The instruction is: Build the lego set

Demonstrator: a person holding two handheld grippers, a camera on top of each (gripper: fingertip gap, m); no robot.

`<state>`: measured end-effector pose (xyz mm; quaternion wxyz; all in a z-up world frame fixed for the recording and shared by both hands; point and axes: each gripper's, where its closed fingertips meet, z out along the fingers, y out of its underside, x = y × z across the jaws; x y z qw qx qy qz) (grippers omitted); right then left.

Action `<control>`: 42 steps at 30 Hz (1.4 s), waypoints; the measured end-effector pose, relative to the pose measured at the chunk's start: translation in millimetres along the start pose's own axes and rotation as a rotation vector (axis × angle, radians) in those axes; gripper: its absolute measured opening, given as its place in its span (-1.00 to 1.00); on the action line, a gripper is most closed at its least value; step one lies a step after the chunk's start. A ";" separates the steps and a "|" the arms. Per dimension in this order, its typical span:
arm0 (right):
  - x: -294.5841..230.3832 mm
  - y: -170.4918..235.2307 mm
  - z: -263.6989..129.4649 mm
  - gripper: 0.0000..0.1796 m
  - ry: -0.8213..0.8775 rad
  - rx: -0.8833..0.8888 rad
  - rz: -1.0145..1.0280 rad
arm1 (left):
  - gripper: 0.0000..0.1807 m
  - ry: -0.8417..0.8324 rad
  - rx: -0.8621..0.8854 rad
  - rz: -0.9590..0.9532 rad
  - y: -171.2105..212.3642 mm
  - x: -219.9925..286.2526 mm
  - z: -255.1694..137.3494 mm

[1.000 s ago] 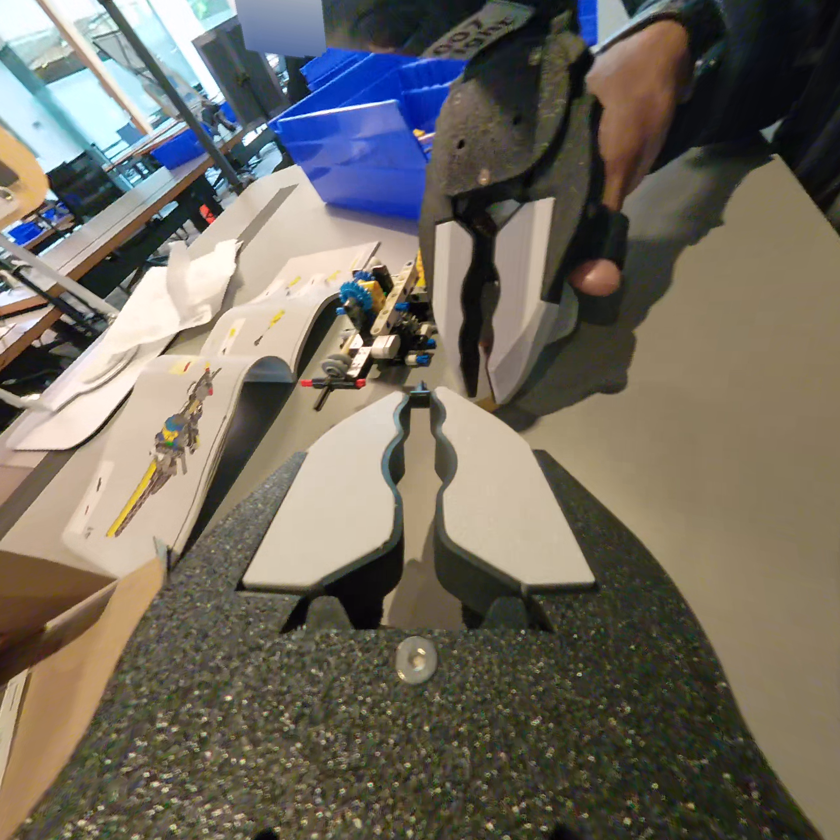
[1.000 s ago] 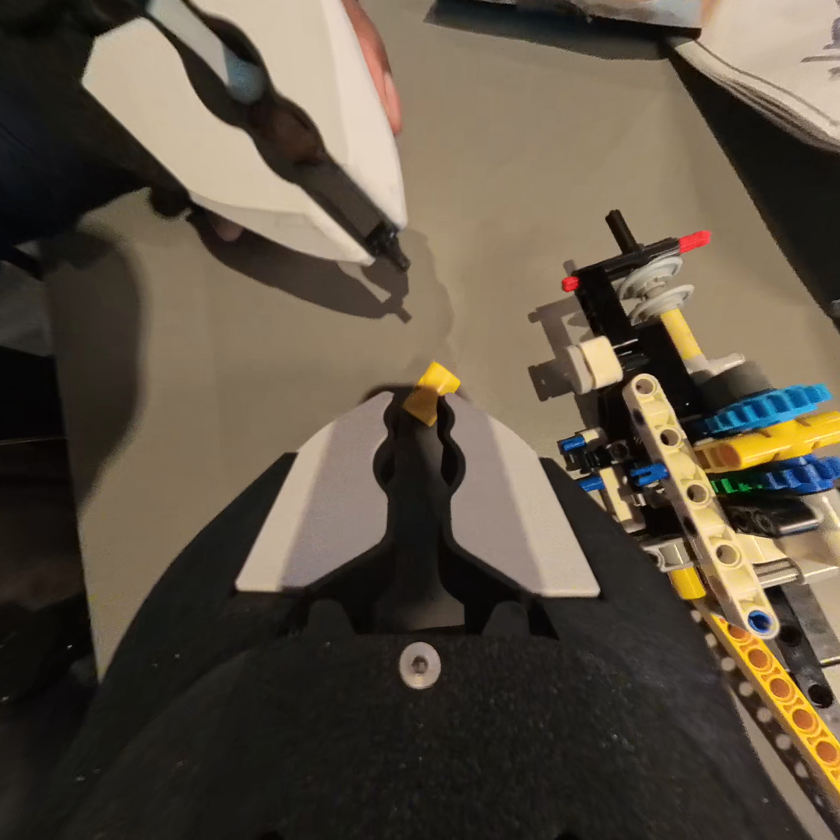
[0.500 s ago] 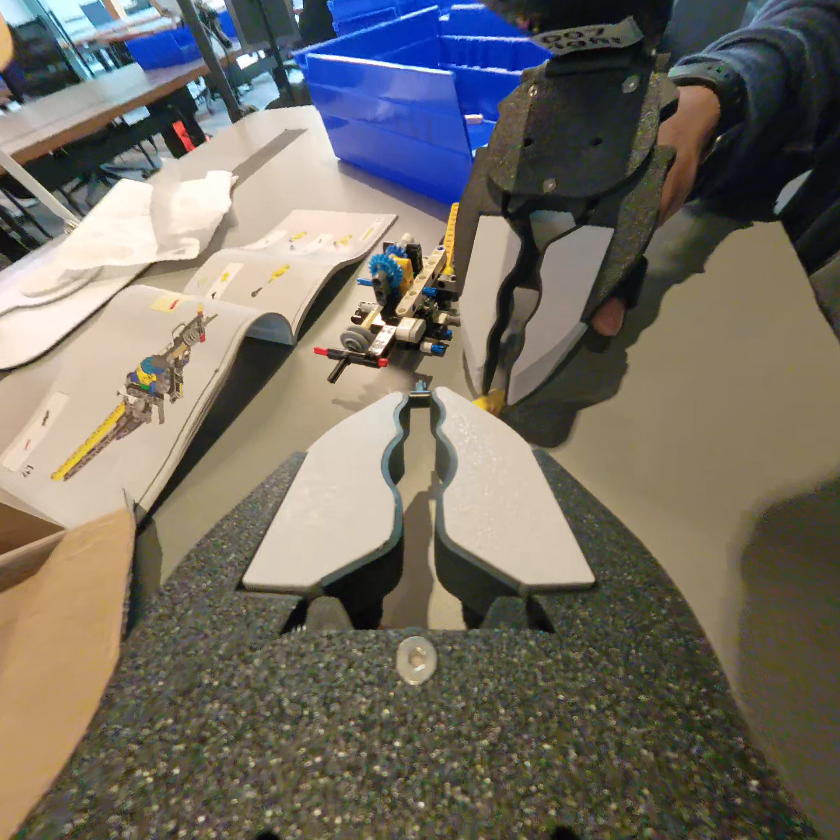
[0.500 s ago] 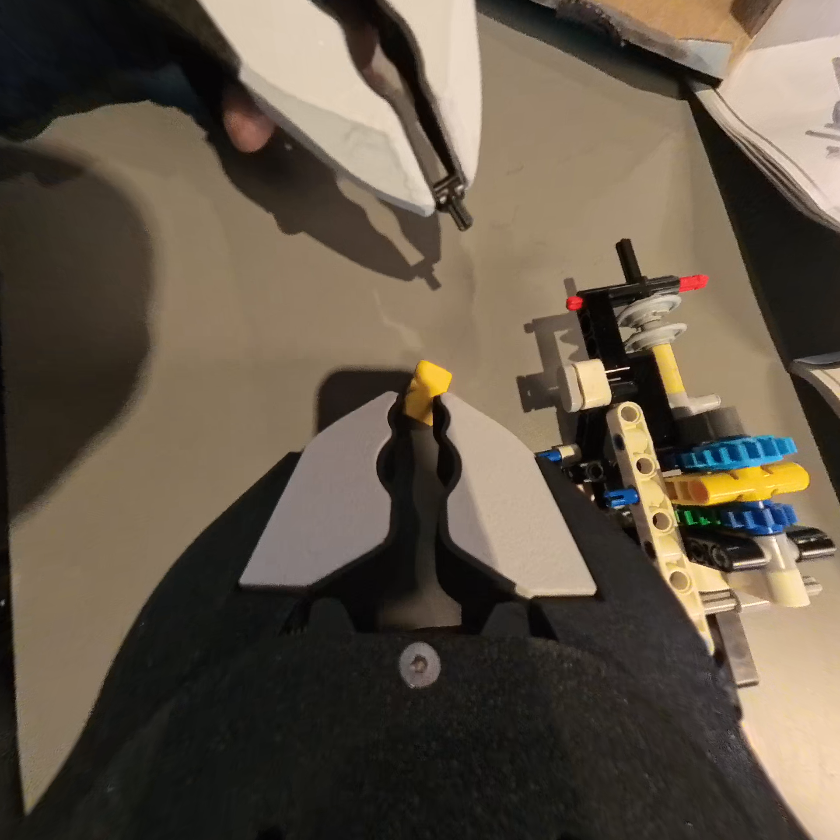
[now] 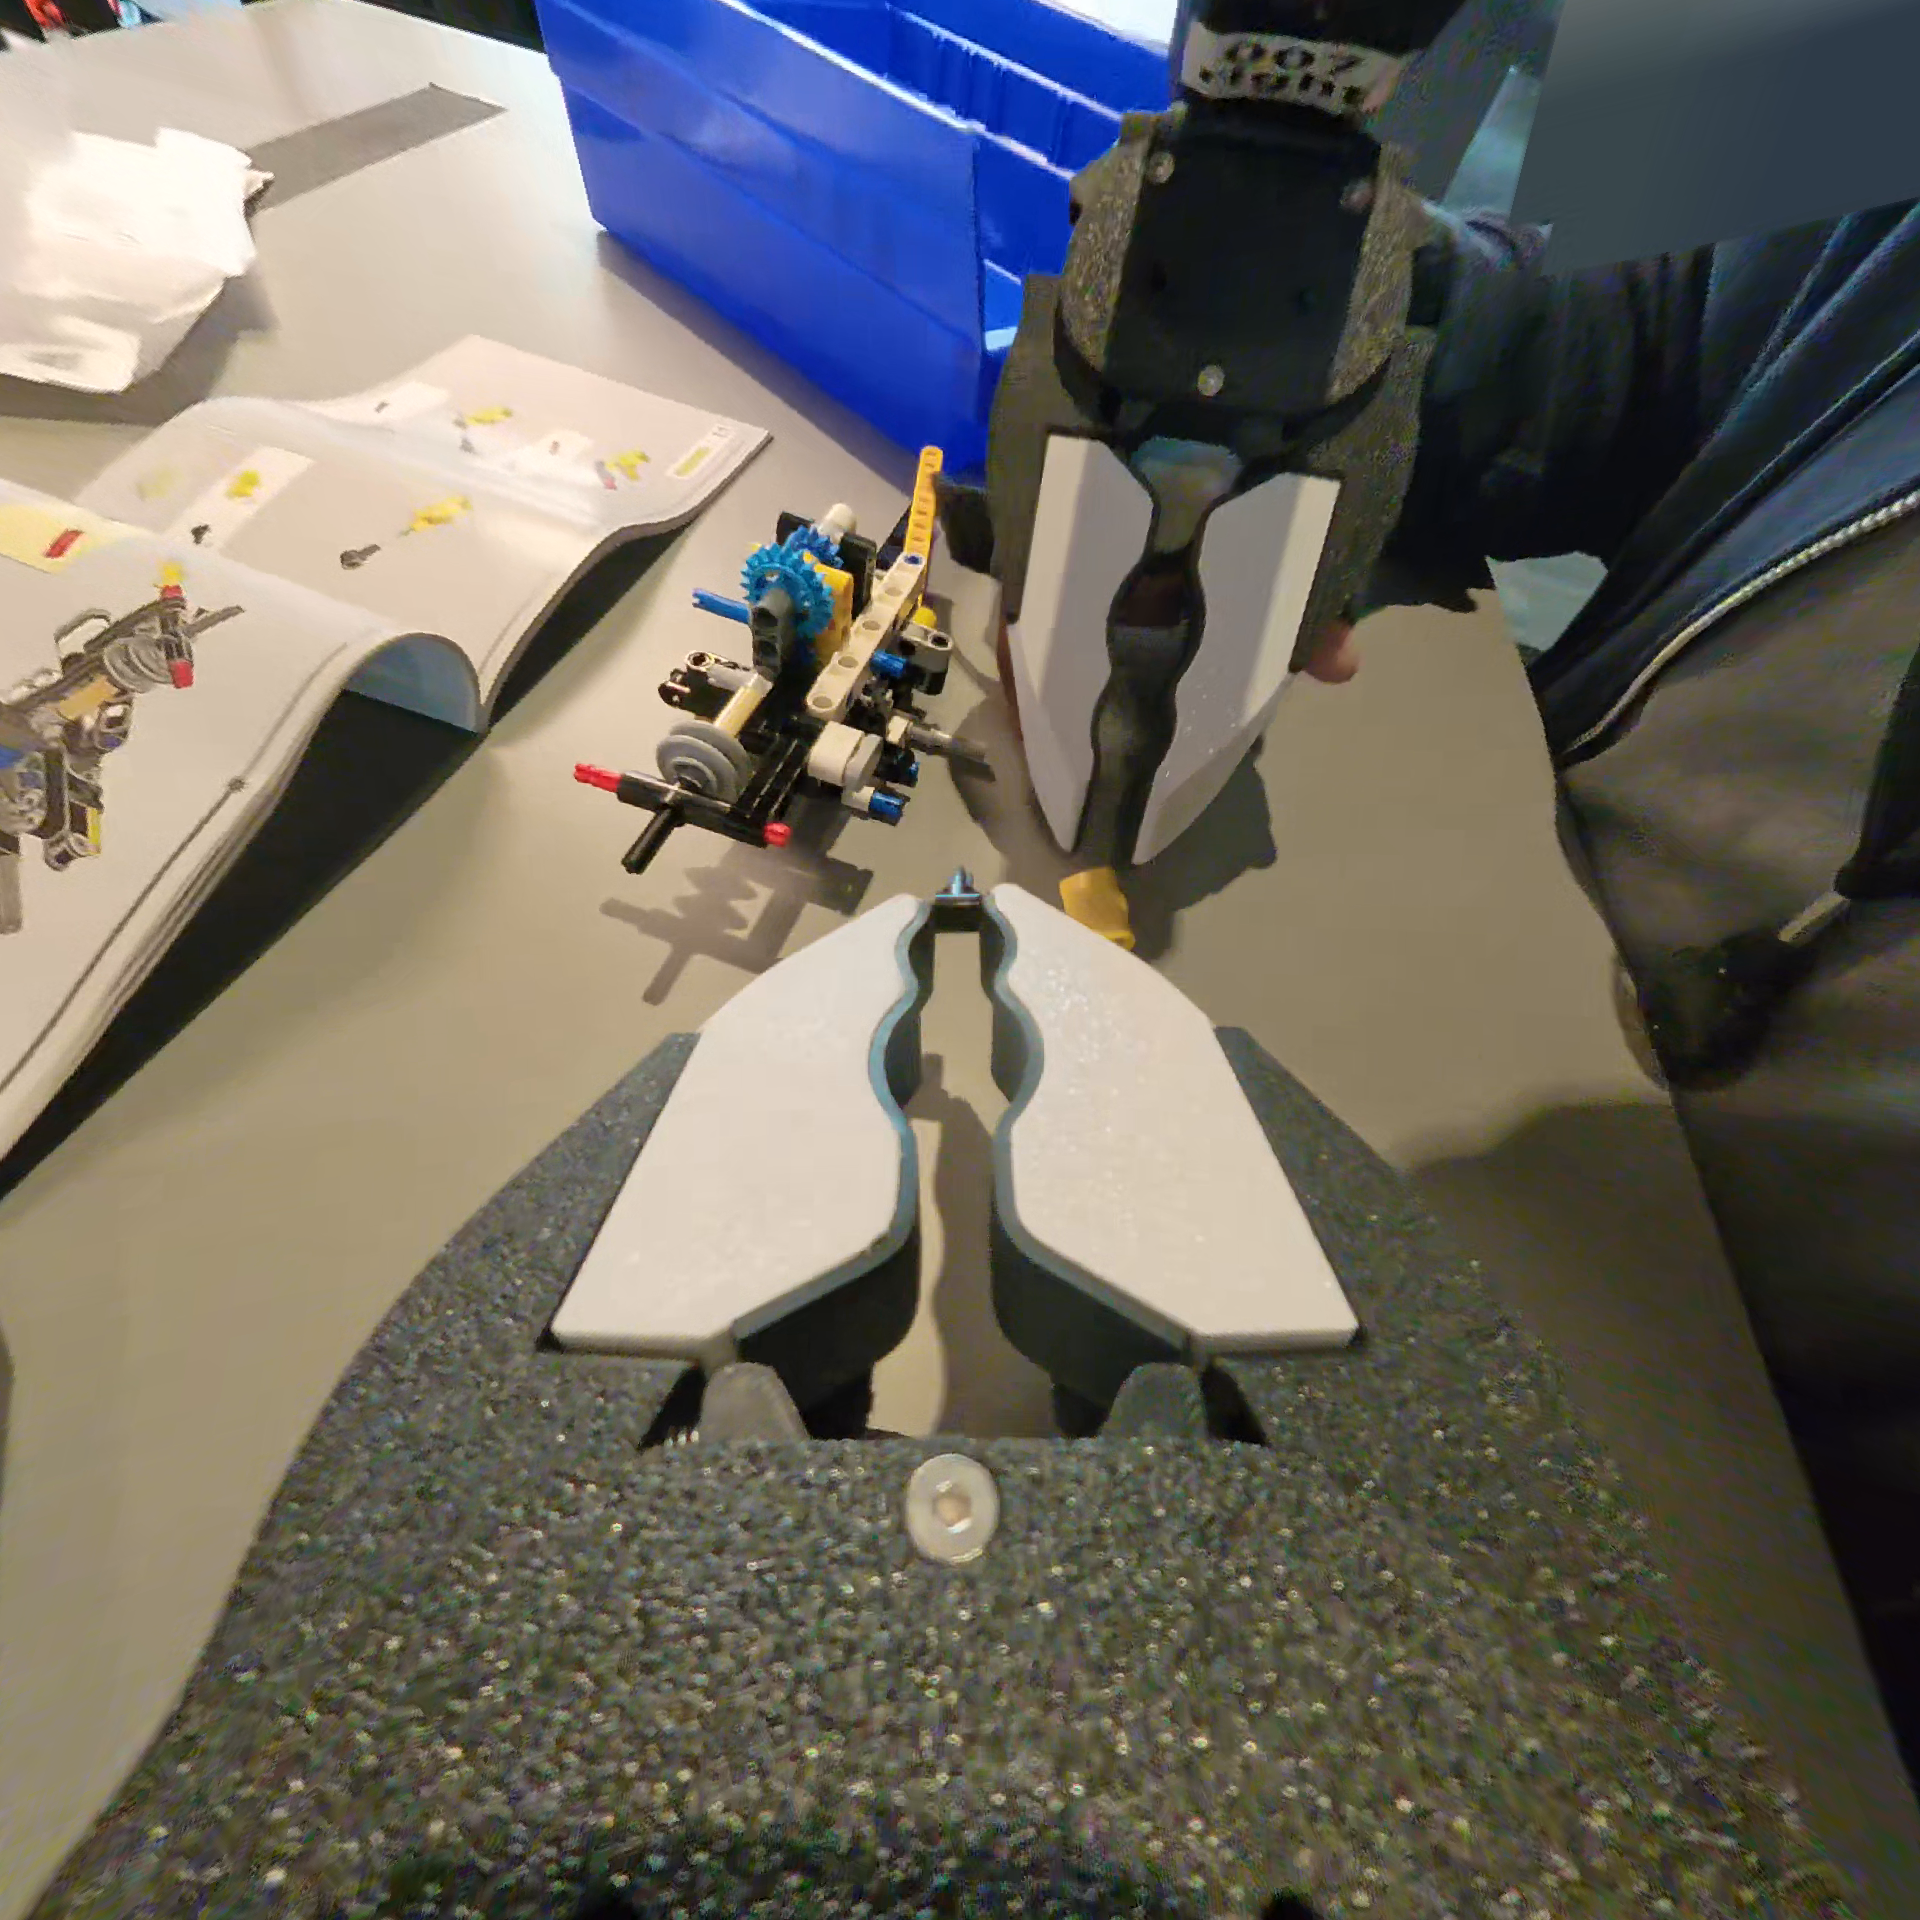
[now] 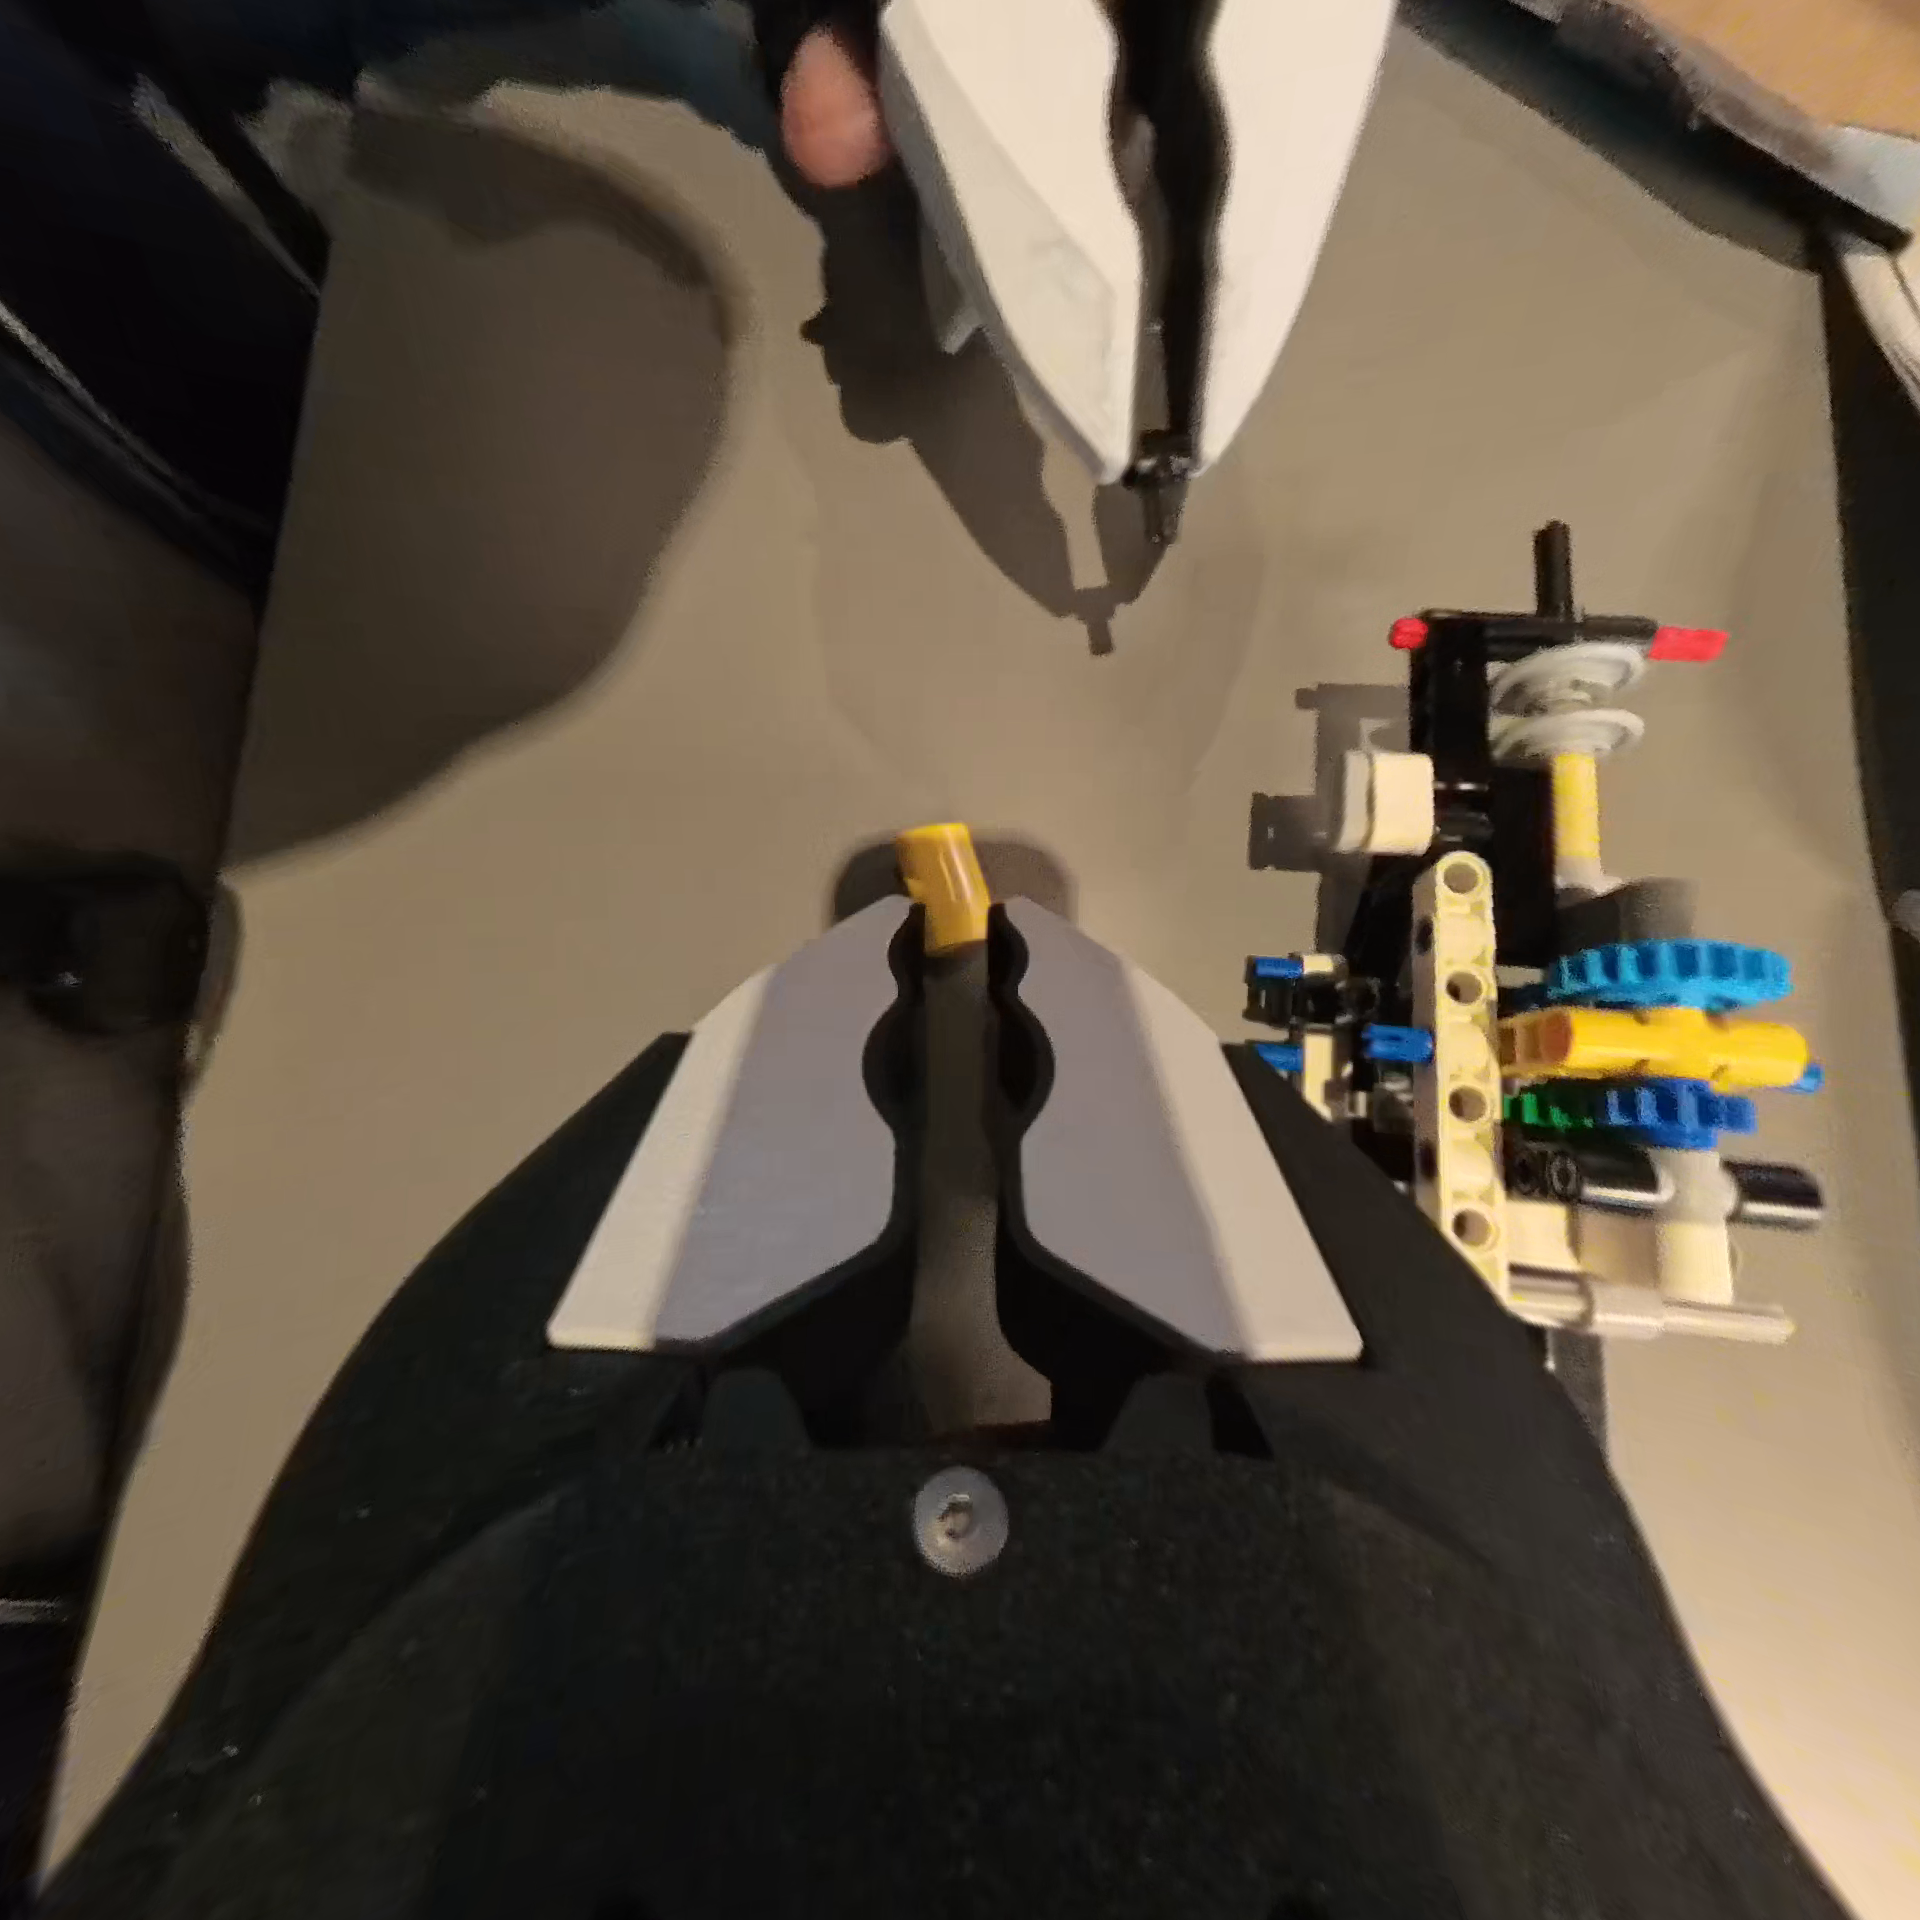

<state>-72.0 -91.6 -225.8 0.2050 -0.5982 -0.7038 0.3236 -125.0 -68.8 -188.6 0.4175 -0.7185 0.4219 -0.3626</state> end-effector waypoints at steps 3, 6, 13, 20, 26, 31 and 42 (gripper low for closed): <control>-4.5 -4.0 -1.5 -0.84 -0.019 0.032 0.062 | -0.91 0.027 -0.015 -0.021 2.6 6.2 0.4; -4.3 -2.7 2.9 -0.83 0.007 0.015 0.036 | -0.92 0.043 -0.036 -0.017 6.4 12.4 1.8; 6.8 -4.1 11.6 -0.84 0.022 -0.004 0.087 | -0.92 0.043 -0.033 0.012 7.1 16.6 1.0; 4.9 2.8 12.1 -0.82 0.051 -0.041 0.043 | -0.91 0.039 -0.050 0.028 9.3 18.0 2.3; -16.8 -3.8 -7.5 -0.81 -0.083 0.038 -0.010 | -0.91 0.043 -0.052 0.050 9.8 20.7 2.5; -36.4 8.6 -1.4 -0.74 -0.173 -0.015 -0.090 | -0.91 0.042 -0.072 0.071 12.4 22.5 4.4; -36.3 22.3 1.0 -0.78 -0.111 -0.101 -0.158 | -0.91 0.072 -0.085 0.125 14.6 31.8 5.8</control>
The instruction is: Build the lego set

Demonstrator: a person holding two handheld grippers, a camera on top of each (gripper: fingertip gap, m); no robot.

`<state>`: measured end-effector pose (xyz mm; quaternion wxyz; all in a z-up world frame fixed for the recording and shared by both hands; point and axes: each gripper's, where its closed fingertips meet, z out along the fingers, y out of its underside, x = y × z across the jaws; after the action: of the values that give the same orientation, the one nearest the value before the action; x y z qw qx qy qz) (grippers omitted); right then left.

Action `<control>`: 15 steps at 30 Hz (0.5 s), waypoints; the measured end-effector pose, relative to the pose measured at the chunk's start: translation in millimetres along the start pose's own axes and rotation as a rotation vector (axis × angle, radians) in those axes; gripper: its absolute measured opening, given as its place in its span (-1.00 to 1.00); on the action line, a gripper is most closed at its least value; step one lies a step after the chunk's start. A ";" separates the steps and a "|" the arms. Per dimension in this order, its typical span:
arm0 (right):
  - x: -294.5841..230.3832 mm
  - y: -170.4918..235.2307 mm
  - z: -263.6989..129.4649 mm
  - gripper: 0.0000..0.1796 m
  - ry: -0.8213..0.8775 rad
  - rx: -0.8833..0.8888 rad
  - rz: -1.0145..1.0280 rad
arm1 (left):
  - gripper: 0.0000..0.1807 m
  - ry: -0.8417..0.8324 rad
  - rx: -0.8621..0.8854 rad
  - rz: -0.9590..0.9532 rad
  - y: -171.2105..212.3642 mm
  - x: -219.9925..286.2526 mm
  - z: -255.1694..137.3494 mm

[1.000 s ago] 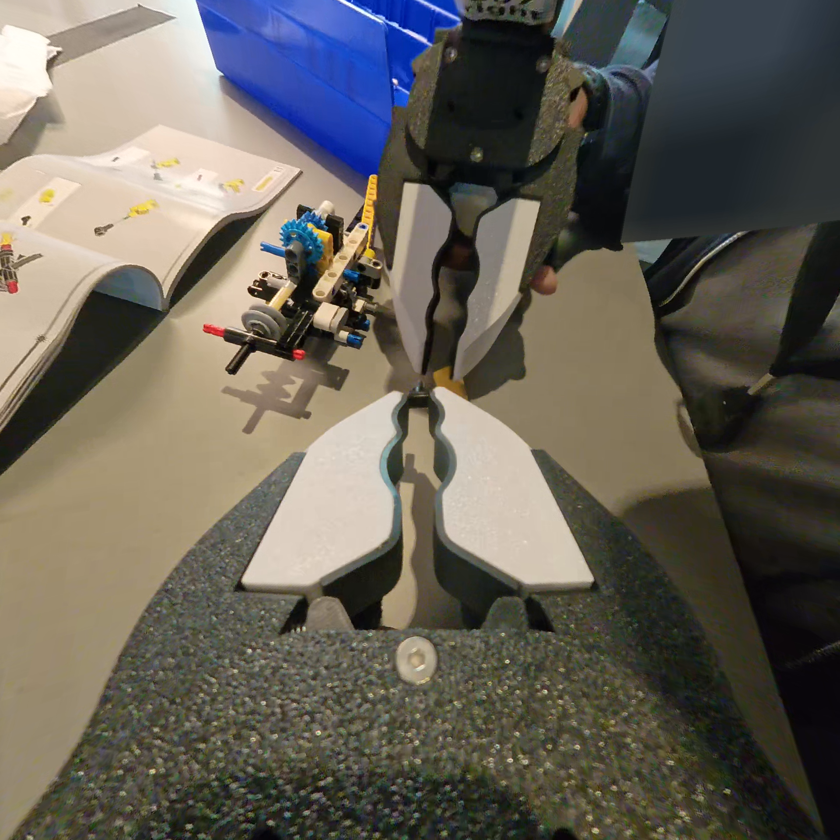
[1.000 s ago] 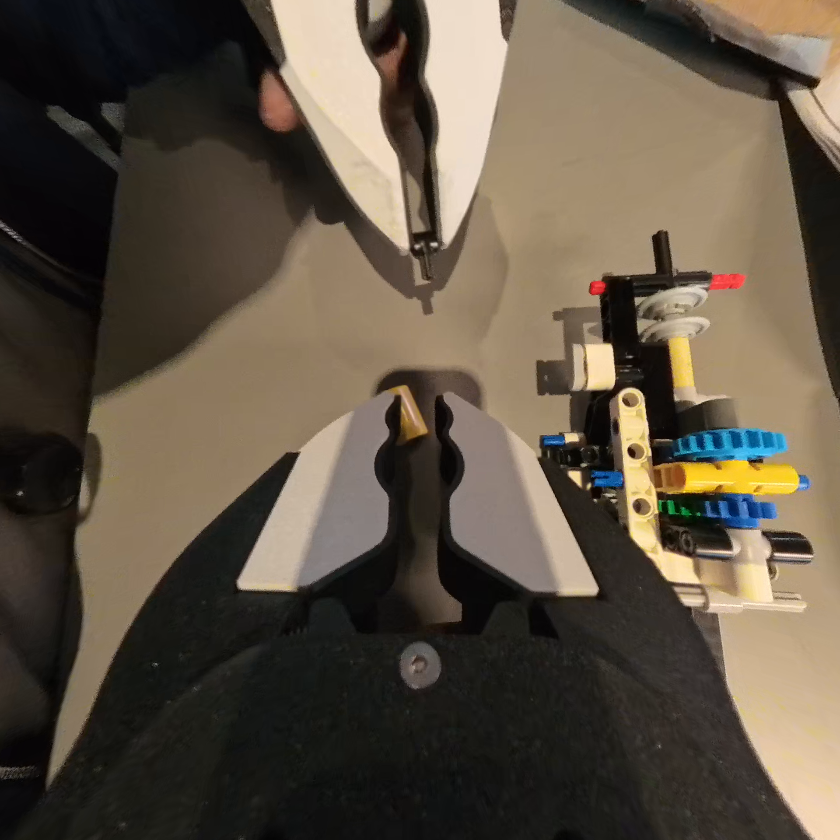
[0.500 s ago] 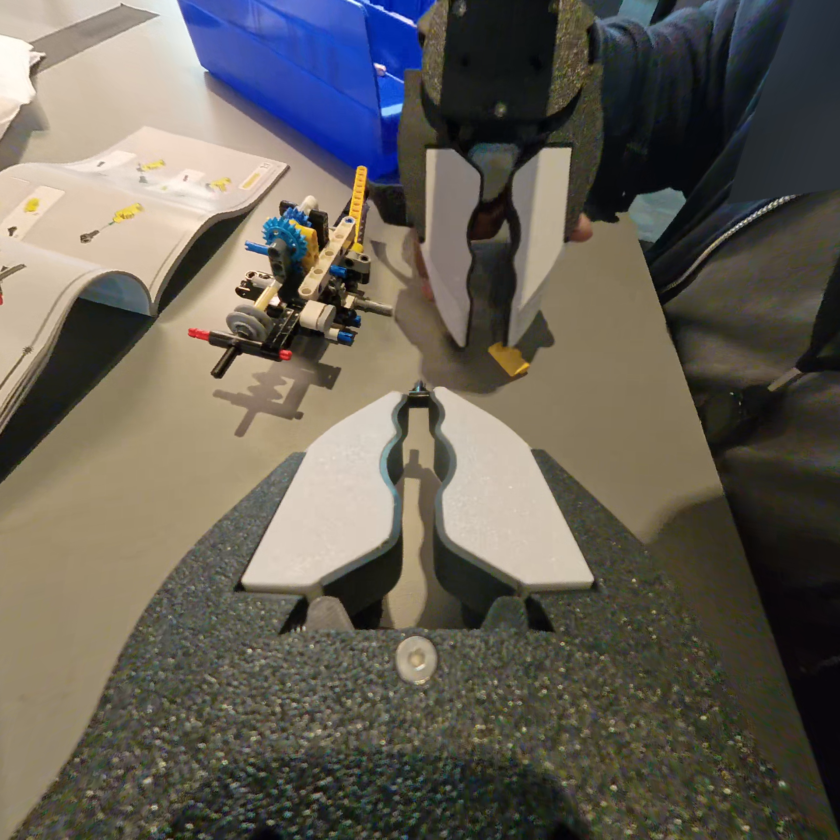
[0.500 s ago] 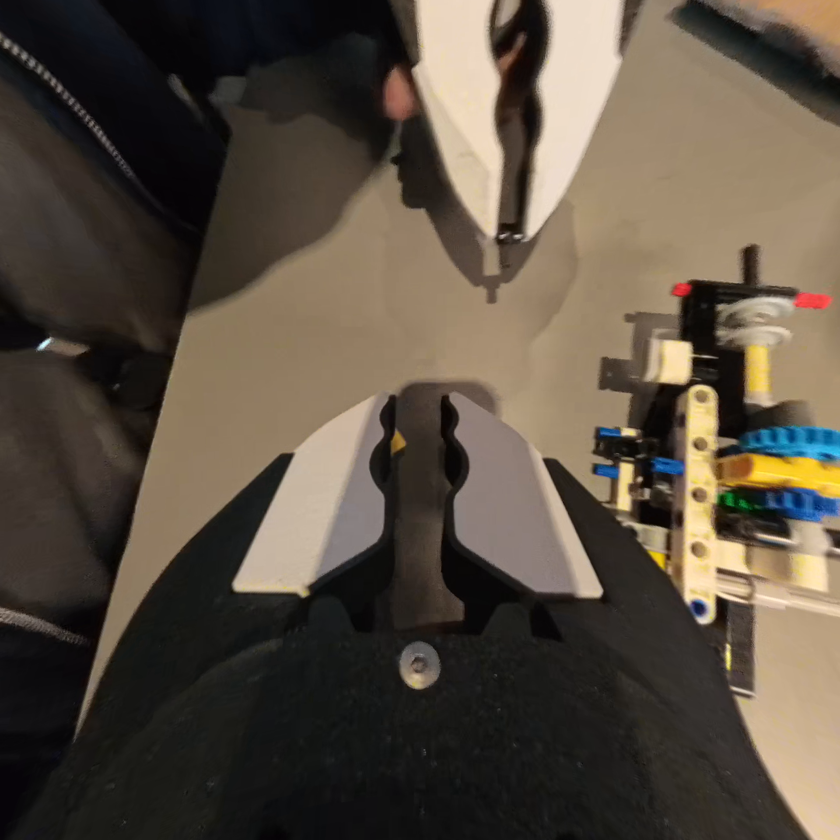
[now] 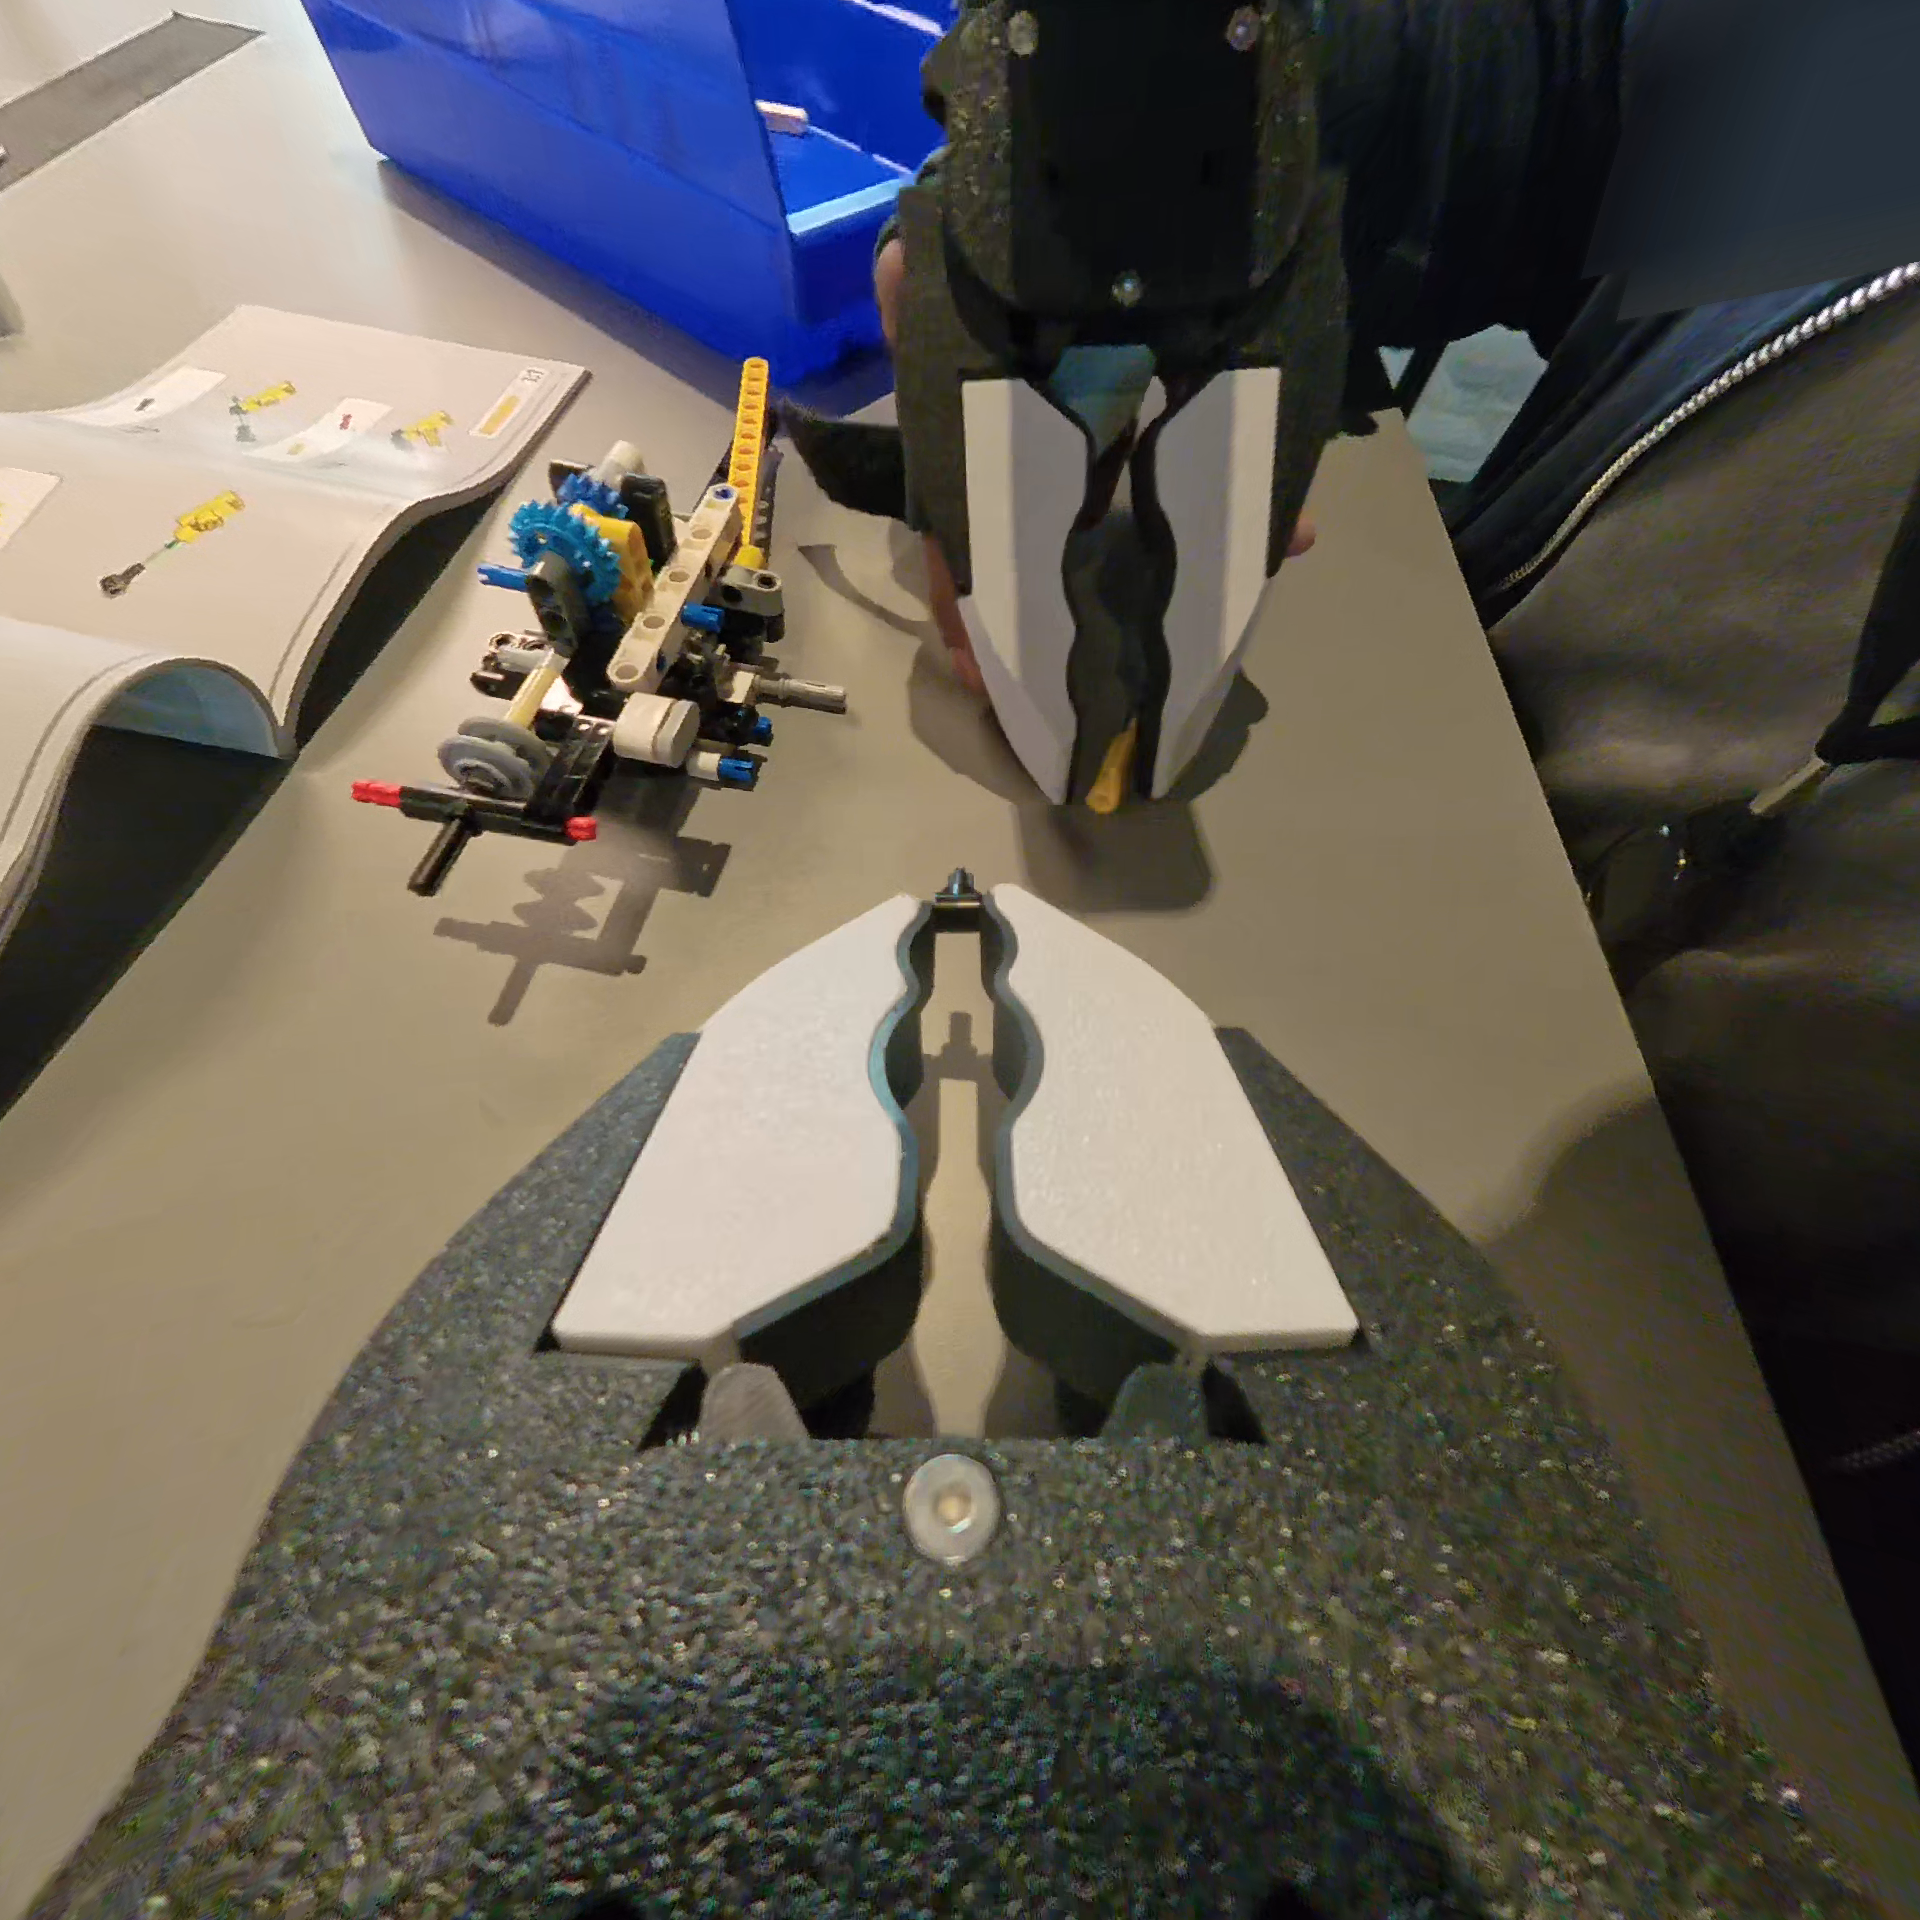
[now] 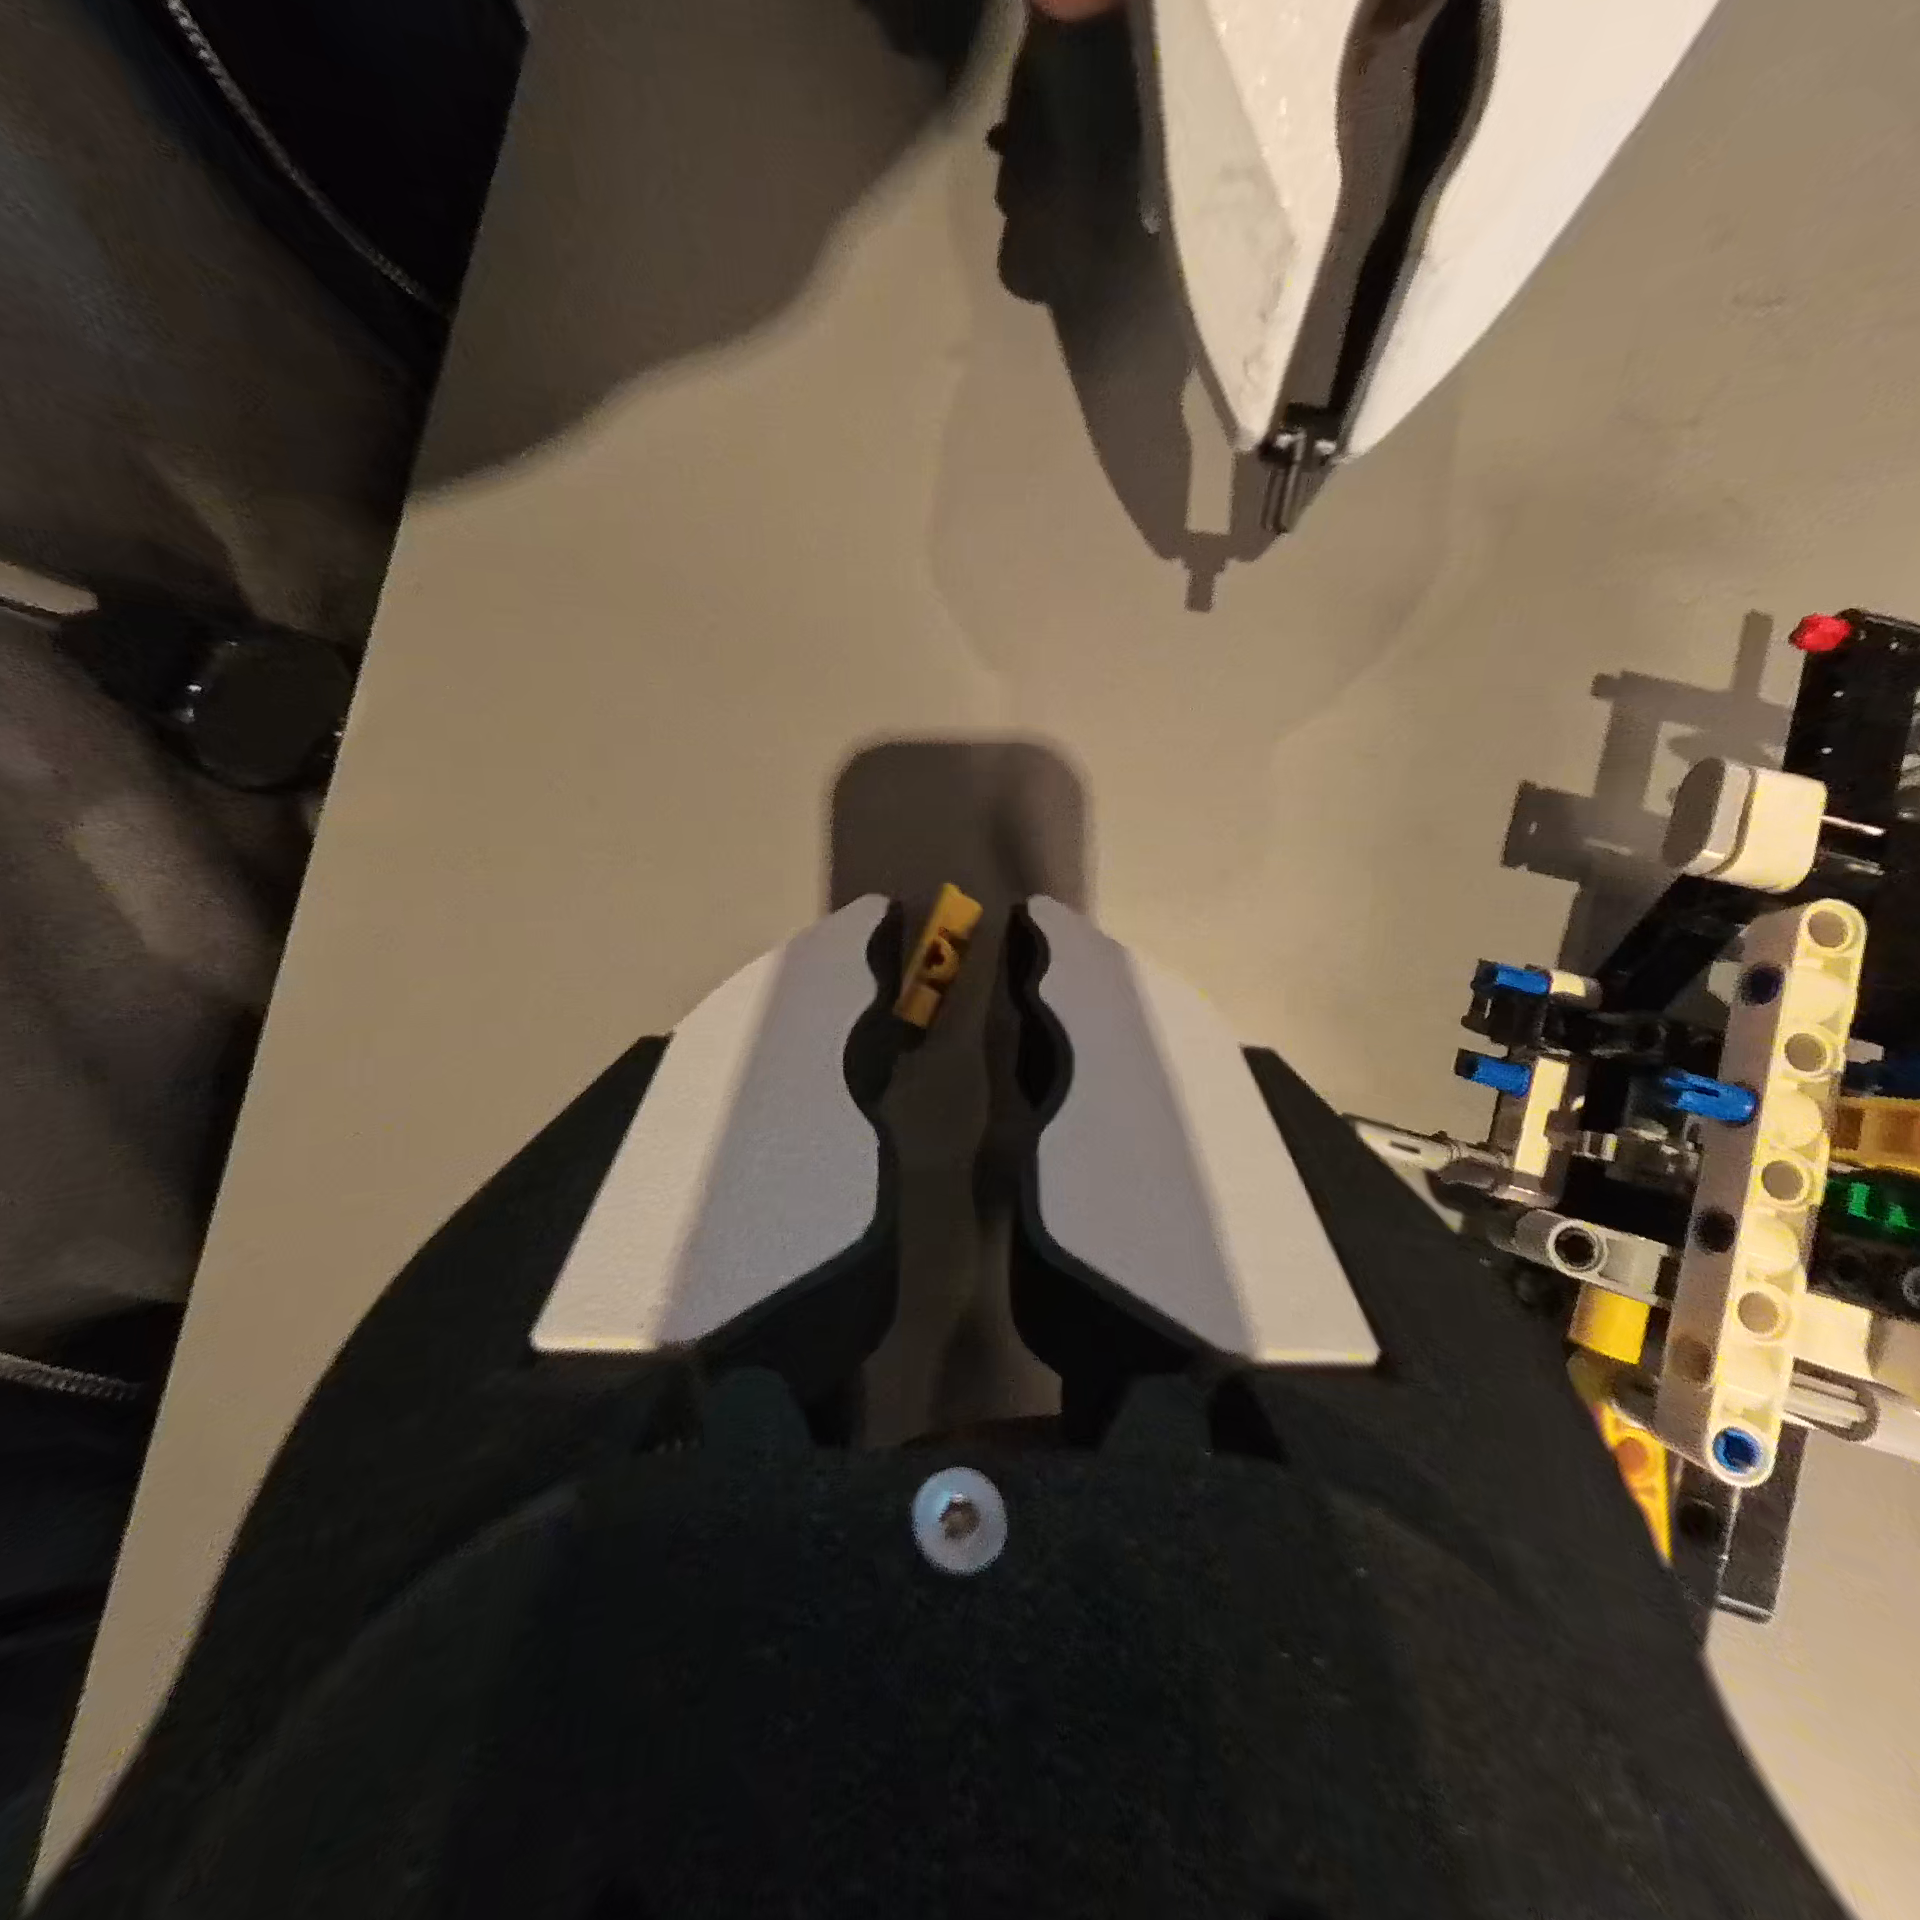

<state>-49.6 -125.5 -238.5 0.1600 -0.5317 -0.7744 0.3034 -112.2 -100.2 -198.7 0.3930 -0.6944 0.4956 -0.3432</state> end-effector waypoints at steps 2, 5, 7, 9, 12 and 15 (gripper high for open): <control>1.0 1.2 -0.7 -0.85 0.006 0.003 -0.001 | -0.91 0.004 -0.011 0.032 1.0 3.6 1.5; 2.7 1.1 -3.2 -0.85 0.012 0.012 0.011 | -0.91 0.007 -0.022 0.075 1.9 7.9 3.5; 3.3 -0.5 -6.7 -0.85 0.019 0.022 0.022 | -0.91 0.006 -0.027 0.095 2.4 9.3 4.4; 2.9 1.0 -8.8 -0.85 0.028 0.012 0.019 | -0.91 0.004 -0.034 0.107 3.2 10.2 5.2; -0.5 5.3 -7.0 -0.88 0.020 -0.013 0.009 | -0.91 0.005 -0.032 0.134 2.7 12.1 6.3; -2.2 5.7 -5.0 -0.92 0.000 -0.002 0.014 | -0.91 0.003 -0.024 0.192 1.0 15.8 8.9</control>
<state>-41.8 -124.6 -238.2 0.1573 -0.5371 -0.7711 0.3037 -100.6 -113.7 -202.2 0.4150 -0.6478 0.5647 -0.2987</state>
